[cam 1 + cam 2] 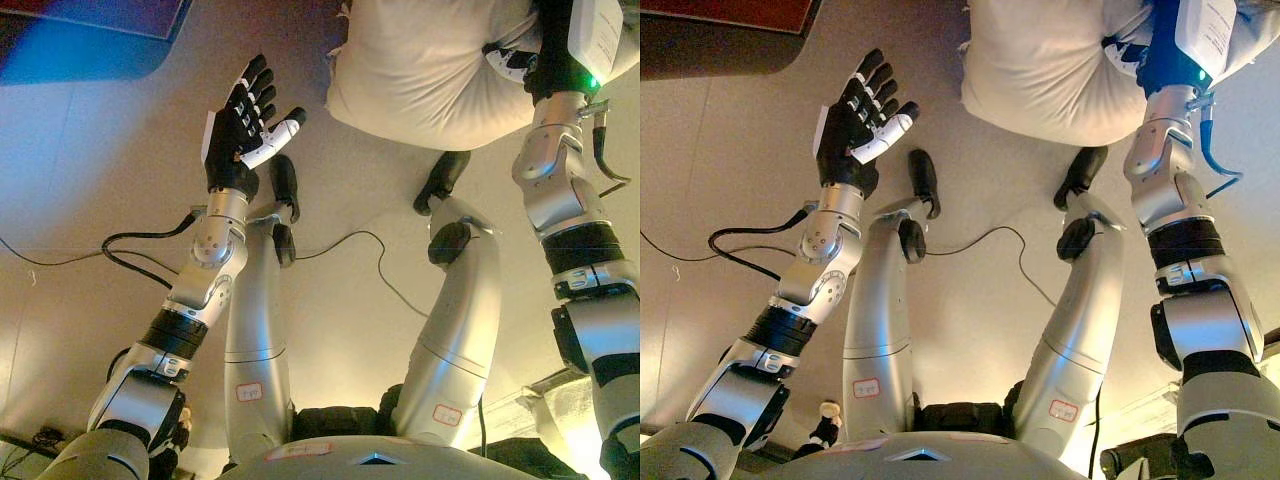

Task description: Pick up the pillow and put it on the sofa.

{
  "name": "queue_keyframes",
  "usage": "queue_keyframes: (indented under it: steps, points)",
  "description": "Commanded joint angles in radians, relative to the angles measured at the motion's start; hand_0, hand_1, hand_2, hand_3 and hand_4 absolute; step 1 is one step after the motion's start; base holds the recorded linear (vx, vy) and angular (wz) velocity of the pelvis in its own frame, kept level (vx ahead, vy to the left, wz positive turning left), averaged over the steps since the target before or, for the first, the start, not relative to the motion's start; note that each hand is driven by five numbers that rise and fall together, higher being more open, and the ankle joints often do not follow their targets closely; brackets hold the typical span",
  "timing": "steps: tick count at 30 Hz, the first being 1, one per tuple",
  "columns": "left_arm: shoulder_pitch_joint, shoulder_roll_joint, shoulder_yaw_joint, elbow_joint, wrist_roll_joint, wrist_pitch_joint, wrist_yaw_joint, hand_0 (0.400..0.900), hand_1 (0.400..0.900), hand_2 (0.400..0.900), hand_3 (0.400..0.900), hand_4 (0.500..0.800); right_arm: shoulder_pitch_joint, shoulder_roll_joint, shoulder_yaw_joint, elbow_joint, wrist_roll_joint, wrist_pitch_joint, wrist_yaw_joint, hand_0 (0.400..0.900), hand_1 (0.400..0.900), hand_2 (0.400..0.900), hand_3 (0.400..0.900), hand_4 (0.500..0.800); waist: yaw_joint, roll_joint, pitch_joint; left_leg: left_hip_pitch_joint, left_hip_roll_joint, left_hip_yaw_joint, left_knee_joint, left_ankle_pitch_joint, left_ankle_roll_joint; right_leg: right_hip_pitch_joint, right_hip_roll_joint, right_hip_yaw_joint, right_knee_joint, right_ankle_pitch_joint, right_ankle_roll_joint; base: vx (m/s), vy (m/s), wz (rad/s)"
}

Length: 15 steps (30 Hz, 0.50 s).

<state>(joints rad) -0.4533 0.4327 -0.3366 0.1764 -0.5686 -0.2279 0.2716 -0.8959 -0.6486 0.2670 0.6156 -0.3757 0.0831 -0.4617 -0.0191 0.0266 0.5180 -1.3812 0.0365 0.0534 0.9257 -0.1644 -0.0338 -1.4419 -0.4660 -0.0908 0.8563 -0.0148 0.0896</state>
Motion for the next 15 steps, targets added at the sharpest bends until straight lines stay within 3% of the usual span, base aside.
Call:
queue_keyframes:
  steps: [1, 8, 15]
  points:
    - [0.037, -0.019, 0.029, -0.165, -0.014, -0.073, -0.001, 0.9, 0.9, 0.9, 0.9, 0.8, -0.039, -0.02, 0.033, -0.039, 0.024, -0.028, -0.001, 0.4, 0.4, 0.4, 0.4, 0.5, 0.009, 0.022, 0.001, 0.047, -0.032, -0.036, -0.034, -0.079, -0.006, -0.005, 0.01, 0.05, 0.011, -0.012, 0.089, 0.0, 0.031, -0.04]
    - [0.036, -0.029, 0.061, -0.12, 0.022, -0.071, 0.027, 0.9, 0.9, 0.9, 0.9, 0.8, 0.037, -0.001, -0.01, -0.129, 0.028, -0.059, -0.012, 0.4, 0.4, 0.4, 0.4, 0.5, 0.005, 0.004, -0.024, 0.095, -0.031, -0.031, -0.086, -0.064, -0.006, 0.048, 0.012, 0.031, -0.045, 0.006, 0.099, 0.01, 0.013, -0.05]
    - [0.047, -0.068, 0.101, -0.054, 0.092, -0.096, 0.061, 0.9, 0.9, 0.9, 0.9, 0.8, 0.253, 0.051, -0.091, -0.315, -0.01, -0.13, -0.043, 0.4, 0.4, 0.4, 0.4, 0.5, -0.009, -0.034, -0.052, 0.347, -0.016, -0.028, -0.246, -0.029, -0.006, 0.347, 0.014, -0.034, -0.23, 0.058, 0.107, 0.05, -0.006, -0.11]
